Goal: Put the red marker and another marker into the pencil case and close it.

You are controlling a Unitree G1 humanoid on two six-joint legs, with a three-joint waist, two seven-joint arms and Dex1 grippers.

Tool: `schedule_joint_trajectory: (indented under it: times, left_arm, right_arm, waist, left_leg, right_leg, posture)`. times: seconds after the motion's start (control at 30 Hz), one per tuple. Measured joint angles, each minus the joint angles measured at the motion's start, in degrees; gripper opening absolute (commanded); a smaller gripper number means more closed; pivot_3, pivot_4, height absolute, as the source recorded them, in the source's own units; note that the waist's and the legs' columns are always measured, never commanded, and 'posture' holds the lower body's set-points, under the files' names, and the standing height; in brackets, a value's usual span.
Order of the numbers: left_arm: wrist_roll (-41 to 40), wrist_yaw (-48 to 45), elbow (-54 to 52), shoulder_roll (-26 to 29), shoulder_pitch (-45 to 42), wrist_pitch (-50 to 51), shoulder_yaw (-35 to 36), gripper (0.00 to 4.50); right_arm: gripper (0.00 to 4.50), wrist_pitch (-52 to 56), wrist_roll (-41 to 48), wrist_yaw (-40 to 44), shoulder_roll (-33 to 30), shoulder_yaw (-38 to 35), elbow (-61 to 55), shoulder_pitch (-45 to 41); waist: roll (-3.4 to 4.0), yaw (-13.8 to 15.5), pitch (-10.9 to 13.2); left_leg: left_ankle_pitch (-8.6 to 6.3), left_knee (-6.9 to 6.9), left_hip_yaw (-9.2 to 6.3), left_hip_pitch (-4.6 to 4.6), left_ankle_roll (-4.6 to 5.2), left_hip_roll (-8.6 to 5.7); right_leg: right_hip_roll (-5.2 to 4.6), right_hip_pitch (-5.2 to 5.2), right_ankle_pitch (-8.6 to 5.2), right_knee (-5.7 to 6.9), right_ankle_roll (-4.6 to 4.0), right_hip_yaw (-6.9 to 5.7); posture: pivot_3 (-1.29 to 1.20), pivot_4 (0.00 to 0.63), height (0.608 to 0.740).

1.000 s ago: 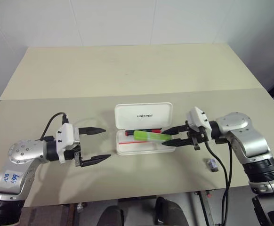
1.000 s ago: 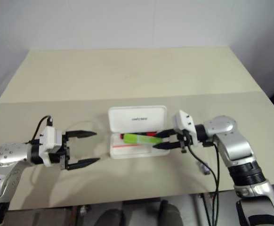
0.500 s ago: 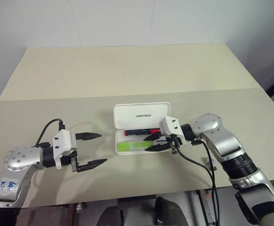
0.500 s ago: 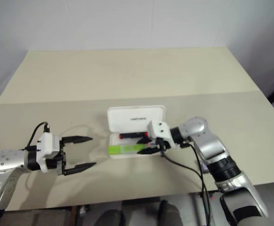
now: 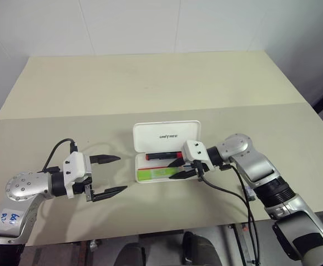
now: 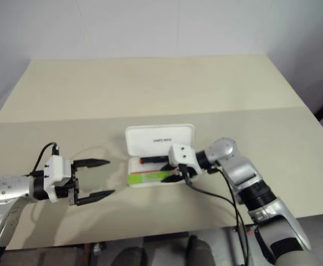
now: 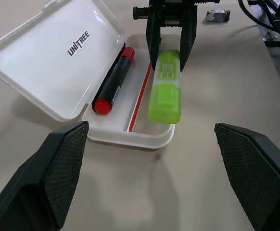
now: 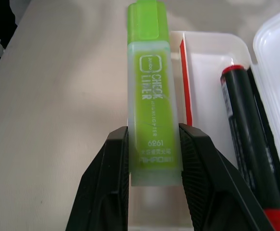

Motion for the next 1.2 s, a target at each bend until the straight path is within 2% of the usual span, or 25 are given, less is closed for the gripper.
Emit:
schedule_joint_trajectory:
  times: [0.3,0.57,0.63,0.97,1.2]
  left_arm:
    - [0.2,0.5,0.0,-0.4,-0.1,-0.1,-0.5,4.5]
    - [0.5,0.6,0.0,-0.7,-0.3,-0.1,-0.6,4.5]
    - [0.6,0.6,0.0,-0.7,-0.5,-0.1,-0.6,4.5]
    - [0.6,0.6,0.0,-1.2,-1.6,-0.1,-2.3,4.5]
    - [0.6,1.0,-1.7,-3.6,-2.4,0.5,-5.9,4.5]
  right_arm:
    - [1.09,-1.3,-1.6,-0.9,0.3,0.0,1.9,-1.0]
    - [3.92,-1.5,-1.8,-1.1,0.9,0.0,2.0,-1.3]
    - [4.48,-1.5,-1.7,-1.0,0.9,-0.1,2.0,-1.3]
    - [4.48,2.8,4.1,0.2,1.3,-1.7,-3.6,-1.4]
    - [4.48,10.4,11.7,1.0,-6.5,-9.1,-13.7,4.8]
  waist:
    - [0.0,0.1,0.0]
    - [0.0,0.1,0.0]
    - [0.0,0.1,0.0]
    - [0.01,0.3,0.0]
    - [-0.02,0.3,0.0]
  left_leg:
    - [0.0,0.0,-0.01,0.01,0.0,0.01]
    - [0.0,0.0,0.0,0.0,0.0,0.01]
    - [0.0,0.0,0.0,0.0,0.0,0.01]
    - [0.0,0.0,-0.02,-0.01,0.0,0.01]
    - [-0.09,0.0,-0.03,-0.05,0.02,0.01]
  right_leg:
    - [0.0,0.0,0.0,0.0,0.0,-0.01]
    - [0.0,-0.01,0.0,0.0,0.0,-0.01]
    - [0.0,-0.01,0.0,0.0,0.0,-0.01]
    - [0.0,-0.01,0.0,0.0,0.0,-0.01]
    - [0.0,-0.01,0.0,-0.02,0.0,-0.03]
  posture:
    - [0.0,0.15,0.74]
    - [0.0,0.15,0.74]
    - [0.0,0.15,0.74]
    - [0.0,0.15,0.74]
    - [0.0,0.15,0.74]
